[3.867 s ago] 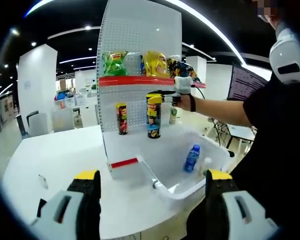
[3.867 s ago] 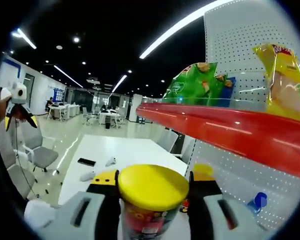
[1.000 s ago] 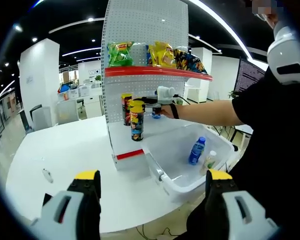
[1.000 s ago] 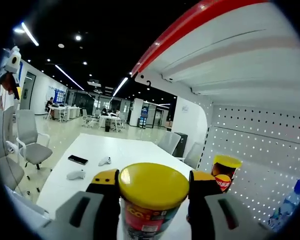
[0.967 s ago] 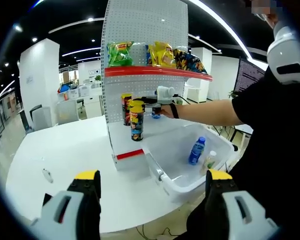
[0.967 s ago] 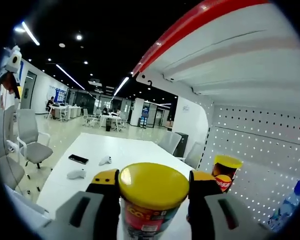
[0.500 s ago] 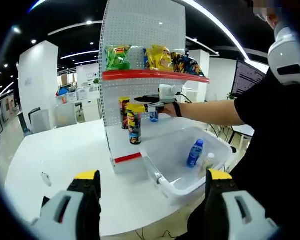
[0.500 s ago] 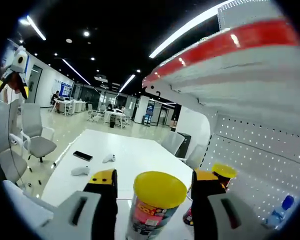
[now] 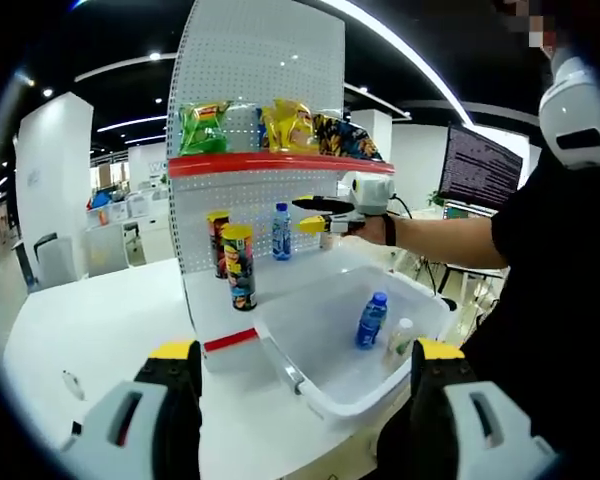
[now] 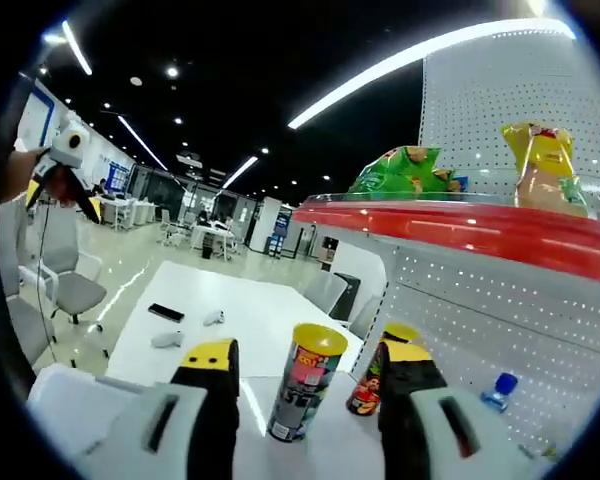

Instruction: Place the items from the shopping basket onto the snack and drink counter

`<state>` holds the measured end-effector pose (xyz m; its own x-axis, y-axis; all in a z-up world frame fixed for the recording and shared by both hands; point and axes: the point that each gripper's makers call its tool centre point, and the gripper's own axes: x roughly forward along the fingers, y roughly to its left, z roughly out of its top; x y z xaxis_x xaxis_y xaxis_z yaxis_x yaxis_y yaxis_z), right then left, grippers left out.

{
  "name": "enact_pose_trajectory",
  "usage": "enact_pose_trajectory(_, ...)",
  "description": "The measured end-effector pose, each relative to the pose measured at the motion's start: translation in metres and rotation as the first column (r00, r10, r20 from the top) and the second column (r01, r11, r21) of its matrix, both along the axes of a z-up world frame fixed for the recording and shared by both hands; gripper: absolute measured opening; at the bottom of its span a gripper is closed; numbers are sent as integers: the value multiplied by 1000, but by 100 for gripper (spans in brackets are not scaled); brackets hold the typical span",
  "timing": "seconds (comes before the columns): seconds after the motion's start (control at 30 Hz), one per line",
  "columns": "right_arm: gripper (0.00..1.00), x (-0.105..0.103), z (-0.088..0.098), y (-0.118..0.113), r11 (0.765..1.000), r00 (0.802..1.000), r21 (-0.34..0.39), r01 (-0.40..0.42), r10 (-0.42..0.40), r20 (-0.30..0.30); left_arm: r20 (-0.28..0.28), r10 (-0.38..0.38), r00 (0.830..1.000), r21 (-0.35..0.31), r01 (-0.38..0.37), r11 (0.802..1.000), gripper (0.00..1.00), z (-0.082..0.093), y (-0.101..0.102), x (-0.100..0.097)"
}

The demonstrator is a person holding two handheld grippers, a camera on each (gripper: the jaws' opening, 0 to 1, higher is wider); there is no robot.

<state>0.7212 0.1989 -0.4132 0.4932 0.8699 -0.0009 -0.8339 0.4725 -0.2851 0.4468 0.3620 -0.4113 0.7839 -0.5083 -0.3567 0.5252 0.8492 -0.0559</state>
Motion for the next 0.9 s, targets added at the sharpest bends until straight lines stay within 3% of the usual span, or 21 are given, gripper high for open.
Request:
enact_pose_trajectory(0.1, 53, -3, -1, -24, 999, 999, 21, 47, -46, -5, 10, -25, 1000, -5, 25, 1000, 85, 1, -5, 6)
enact_pose_trajectory(0.23, 53, -22, -1, -38, 997, 998, 22, 69, -69, -7, 16, -59, 998, -11, 60, 998, 85, 1, -14, 11)
enact_pose_trajectory(0.67, 53, -77, -19, -87, 993, 994, -42, 107, -109, -34, 40, -134, 990, -30, 135, 990, 86, 1, -44, 36)
enact_pose_trajectory(0.9, 53, -96, -38, -118, 988, 987, -85, 132, -140, -85, 24, -165, 986, 20, 165, 986, 86, -6, -60, 41)
